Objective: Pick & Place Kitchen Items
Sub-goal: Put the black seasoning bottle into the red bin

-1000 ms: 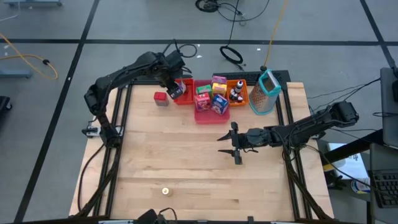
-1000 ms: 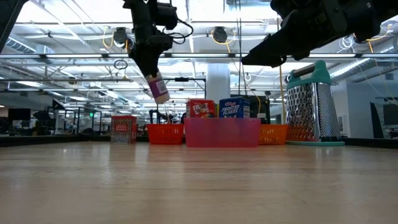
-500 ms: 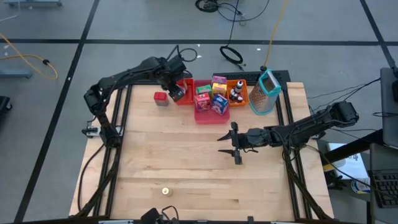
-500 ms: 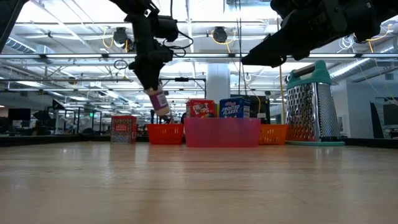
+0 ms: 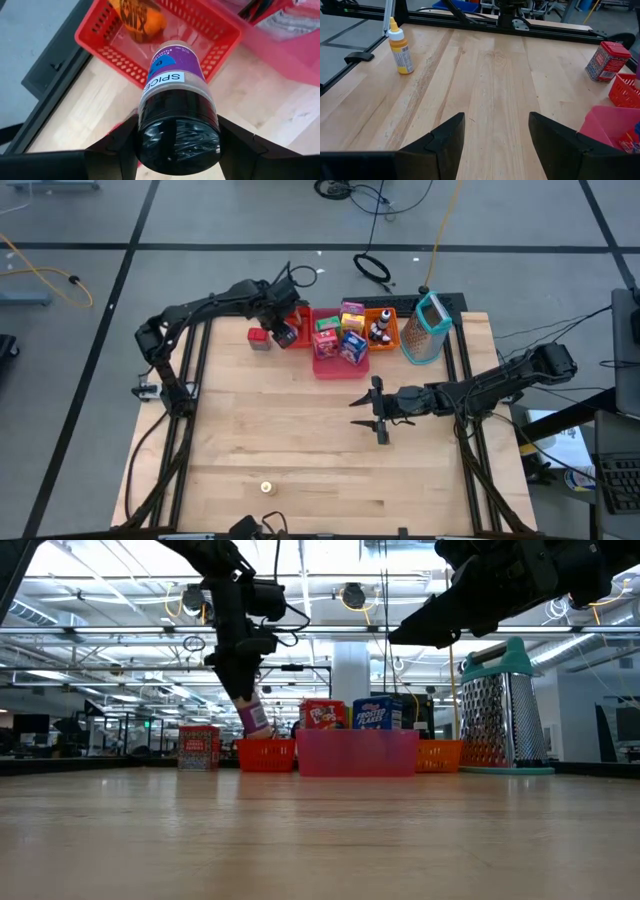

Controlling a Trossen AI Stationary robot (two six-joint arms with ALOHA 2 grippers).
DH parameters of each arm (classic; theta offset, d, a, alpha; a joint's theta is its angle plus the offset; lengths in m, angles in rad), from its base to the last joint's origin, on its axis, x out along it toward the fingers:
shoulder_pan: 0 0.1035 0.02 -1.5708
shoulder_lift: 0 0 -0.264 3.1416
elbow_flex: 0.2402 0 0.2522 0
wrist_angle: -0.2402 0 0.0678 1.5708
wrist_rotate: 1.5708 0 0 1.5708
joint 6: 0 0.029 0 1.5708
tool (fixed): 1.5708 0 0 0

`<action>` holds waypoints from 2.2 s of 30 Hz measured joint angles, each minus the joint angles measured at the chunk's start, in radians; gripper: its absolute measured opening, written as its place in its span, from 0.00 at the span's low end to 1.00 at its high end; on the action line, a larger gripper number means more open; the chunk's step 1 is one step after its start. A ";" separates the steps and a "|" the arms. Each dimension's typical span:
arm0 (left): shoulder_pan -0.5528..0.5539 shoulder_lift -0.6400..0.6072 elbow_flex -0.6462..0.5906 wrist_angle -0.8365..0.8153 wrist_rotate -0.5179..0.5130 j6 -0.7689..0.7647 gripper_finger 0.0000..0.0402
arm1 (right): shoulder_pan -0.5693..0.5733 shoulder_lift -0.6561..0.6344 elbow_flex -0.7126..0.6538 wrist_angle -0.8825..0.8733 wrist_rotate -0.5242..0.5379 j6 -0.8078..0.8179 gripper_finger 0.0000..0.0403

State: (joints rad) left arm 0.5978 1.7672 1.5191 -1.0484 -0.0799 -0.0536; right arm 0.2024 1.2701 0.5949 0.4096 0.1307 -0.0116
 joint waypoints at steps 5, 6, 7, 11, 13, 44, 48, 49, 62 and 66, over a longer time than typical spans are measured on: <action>-0.005 0.000 -0.028 0.053 0.001 0.003 0.51 | 0.000 0.000 0.000 0.000 0.000 0.000 0.53; -0.005 0.000 -0.032 0.060 0.002 0.002 0.51 | 0.000 0.000 0.000 0.000 0.000 0.000 0.53; -0.005 0.000 -0.037 0.062 0.002 0.002 0.51 | 0.000 0.000 0.000 0.000 0.000 0.000 0.53; -0.005 0.000 -0.043 0.062 0.002 0.002 0.51 | 0.000 0.000 0.000 0.000 0.000 -0.001 0.53; -0.005 0.000 -0.043 0.071 0.002 0.001 0.51 | 0.000 0.000 0.000 0.000 0.000 -0.001 0.53; -0.052 0.071 -0.043 0.187 -0.021 0.008 0.51 | 0.000 0.000 0.000 -0.003 0.000 0.000 0.53; -0.065 0.076 -0.043 0.194 -0.030 0.037 0.58 | 0.000 0.000 0.000 -0.004 0.000 -0.005 0.53; -0.069 0.076 -0.043 0.201 -0.038 0.046 0.60 | 0.000 0.000 0.000 -0.003 0.000 -0.005 0.53; -0.086 0.069 -0.043 0.283 -0.047 0.083 0.85 | 0.000 0.000 0.000 -0.004 0.000 -0.007 0.53; -0.083 0.068 -0.043 0.266 -0.053 0.082 0.86 | 0.000 0.000 0.000 -0.004 0.000 -0.007 0.53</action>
State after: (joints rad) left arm 0.5144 1.8355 1.4765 -0.7828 -0.1333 0.0280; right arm 0.2025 1.2703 0.5948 0.4061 0.1307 -0.0189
